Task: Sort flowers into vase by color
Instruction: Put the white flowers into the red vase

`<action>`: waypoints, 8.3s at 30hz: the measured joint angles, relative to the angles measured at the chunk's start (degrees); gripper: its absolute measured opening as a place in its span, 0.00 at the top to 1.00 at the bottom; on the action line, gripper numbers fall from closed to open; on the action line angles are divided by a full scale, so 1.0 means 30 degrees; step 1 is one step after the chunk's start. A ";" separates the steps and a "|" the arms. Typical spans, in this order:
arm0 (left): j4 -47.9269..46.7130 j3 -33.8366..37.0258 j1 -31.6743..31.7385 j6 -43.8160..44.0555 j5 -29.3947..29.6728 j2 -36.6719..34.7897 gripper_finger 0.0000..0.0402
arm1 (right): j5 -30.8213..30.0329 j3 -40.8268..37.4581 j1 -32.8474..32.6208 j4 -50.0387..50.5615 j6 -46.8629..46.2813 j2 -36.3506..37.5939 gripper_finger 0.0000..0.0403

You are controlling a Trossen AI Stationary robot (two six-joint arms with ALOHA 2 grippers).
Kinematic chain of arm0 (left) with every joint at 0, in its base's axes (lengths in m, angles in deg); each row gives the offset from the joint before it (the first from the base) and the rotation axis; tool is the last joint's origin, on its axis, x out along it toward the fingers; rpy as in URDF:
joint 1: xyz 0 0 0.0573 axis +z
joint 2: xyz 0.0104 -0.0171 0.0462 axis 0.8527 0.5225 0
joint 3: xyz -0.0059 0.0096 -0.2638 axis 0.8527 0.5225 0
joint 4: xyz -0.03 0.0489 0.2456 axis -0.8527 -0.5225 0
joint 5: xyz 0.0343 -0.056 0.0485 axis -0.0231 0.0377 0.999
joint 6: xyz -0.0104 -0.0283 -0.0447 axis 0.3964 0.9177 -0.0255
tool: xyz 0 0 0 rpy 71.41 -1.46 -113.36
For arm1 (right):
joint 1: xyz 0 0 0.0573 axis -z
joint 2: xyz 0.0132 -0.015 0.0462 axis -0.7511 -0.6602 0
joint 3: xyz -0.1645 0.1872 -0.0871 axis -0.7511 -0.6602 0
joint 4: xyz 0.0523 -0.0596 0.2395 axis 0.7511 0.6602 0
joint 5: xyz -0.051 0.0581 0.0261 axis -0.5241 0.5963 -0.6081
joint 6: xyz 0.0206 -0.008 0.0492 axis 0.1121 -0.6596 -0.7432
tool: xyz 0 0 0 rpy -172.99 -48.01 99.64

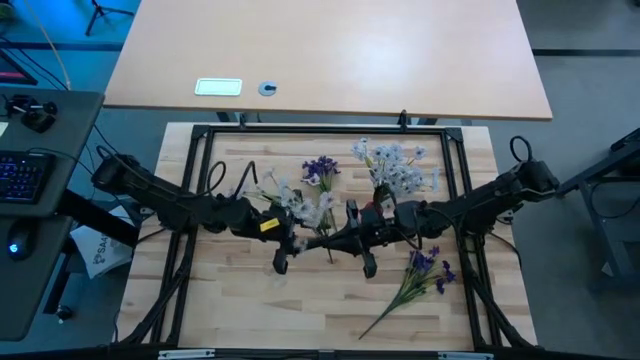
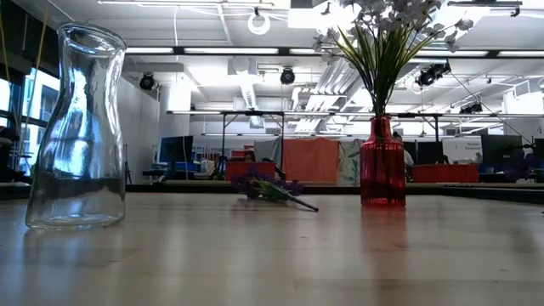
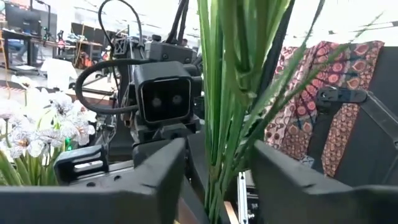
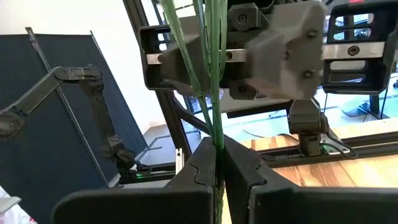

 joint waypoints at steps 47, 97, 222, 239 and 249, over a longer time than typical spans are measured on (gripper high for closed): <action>-0.2535 0.0000 0.2558 -0.0329 -0.1154 -0.0287 1.00 | -0.1929 0.0000 0.1479 0.3932 -0.0756 0.2011 0.54; -0.8625 0.4132 0.2231 0.4917 -0.0001 -0.4197 0.63 | -0.1019 -0.0902 -0.2253 1.0327 0.0281 0.8173 1.00; 0.0013 0.7686 0.2238 0.4991 0.3394 -0.4065 0.65 | -1.6504 -0.4867 0.0233 1.0474 0.4295 0.6858 1.00; -0.0138 0.7686 0.2231 0.4865 0.3391 -0.4065 0.65 | -1.6695 -0.6275 0.0221 1.0017 0.2365 0.6506 1.00; -0.0138 0.7686 0.2231 0.4858 0.3394 -0.4065 0.65 | -1.6658 -0.6382 0.0197 1.0309 0.1682 0.6506 1.00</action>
